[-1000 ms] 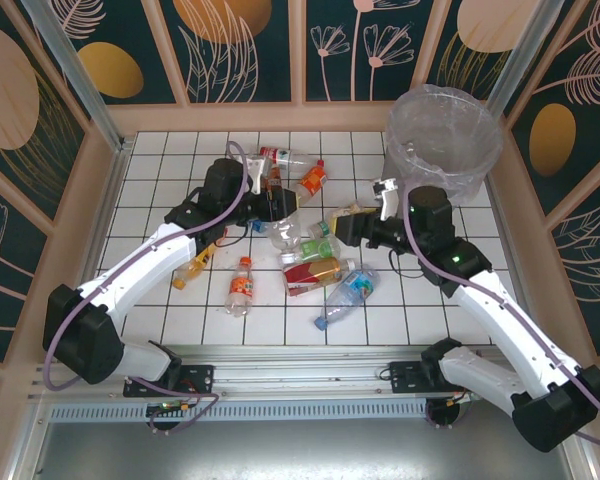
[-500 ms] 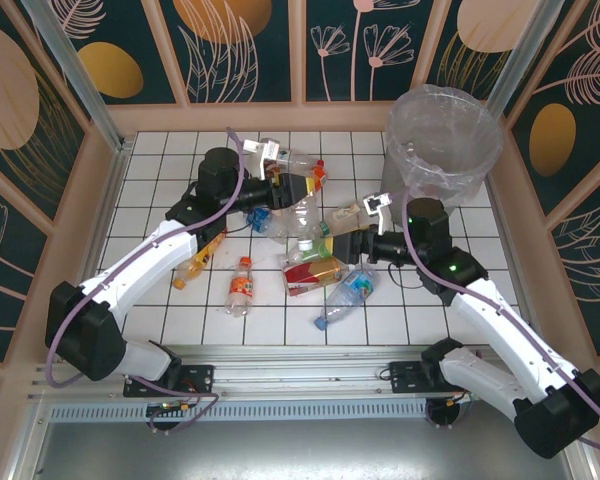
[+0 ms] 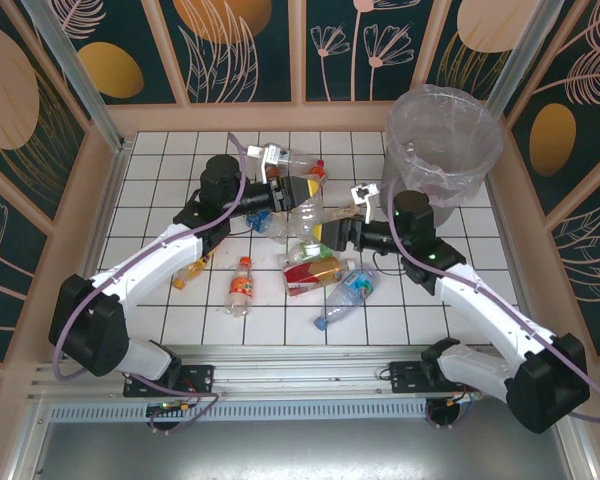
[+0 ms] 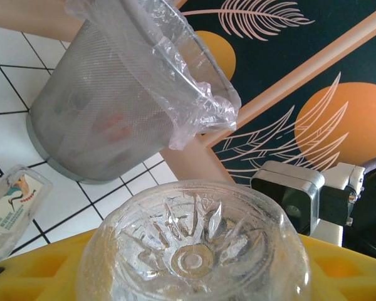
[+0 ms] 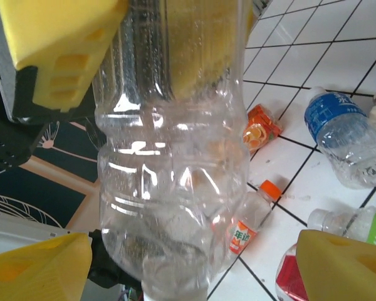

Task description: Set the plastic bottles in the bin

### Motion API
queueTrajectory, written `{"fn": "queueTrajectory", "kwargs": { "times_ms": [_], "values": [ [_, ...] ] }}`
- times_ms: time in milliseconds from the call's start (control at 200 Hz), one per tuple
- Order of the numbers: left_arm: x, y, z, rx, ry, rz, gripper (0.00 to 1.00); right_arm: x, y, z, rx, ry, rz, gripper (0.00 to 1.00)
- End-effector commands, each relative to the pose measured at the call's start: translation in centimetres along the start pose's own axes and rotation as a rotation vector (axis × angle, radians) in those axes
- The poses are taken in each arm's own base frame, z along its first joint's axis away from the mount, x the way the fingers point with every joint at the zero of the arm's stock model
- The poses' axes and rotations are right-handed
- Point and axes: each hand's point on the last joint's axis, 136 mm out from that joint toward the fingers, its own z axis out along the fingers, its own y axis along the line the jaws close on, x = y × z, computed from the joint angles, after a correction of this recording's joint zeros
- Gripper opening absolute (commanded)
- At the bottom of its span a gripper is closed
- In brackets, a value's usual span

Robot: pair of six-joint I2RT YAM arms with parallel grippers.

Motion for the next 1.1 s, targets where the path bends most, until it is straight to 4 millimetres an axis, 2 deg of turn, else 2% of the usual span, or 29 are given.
{"fn": "queueTrajectory", "kwargs": {
  "times_ms": [0,90,180,345,565,801,946,1096],
  "values": [
    [-0.5,-1.0,-0.1,0.060,-0.018,-0.012,0.60,-1.8,1.7,0.7,-0.074,-0.050,-0.047,0.85],
    [-0.4,-0.8,-0.1,0.058,-0.021,-0.015,0.60,-2.1,1.8,1.2,-0.087,-0.045,-0.046,0.85],
    [-0.3,-0.6,-0.1,0.061,-0.022,-0.020,0.60,-1.4,2.5,2.4,-0.110,-0.009,-0.054,0.84],
    [0.0,-0.6,0.0,0.073,-0.023,-0.030,0.60,-1.2,2.7,3.6,-0.117,0.003,-0.057,0.82],
    [0.4,-0.2,0.0,0.063,-0.013,-0.028,0.60,-2.0,2.1,3.9,-0.071,-0.027,-0.054,0.71],
    [0.7,0.0,-0.1,0.069,-0.013,-0.034,0.61,-1.9,2.0,4.0,-0.069,-0.024,-0.051,0.59],
    [0.5,-0.3,-0.2,0.070,-0.012,-0.027,0.67,-1.8,2.1,3.7,-0.060,-0.024,-0.058,0.56],
    [-0.2,-0.8,-0.5,0.052,-0.027,0.019,0.92,-1.7,1.3,2.9,-0.005,-0.027,-0.064,0.55]
  ]
}}
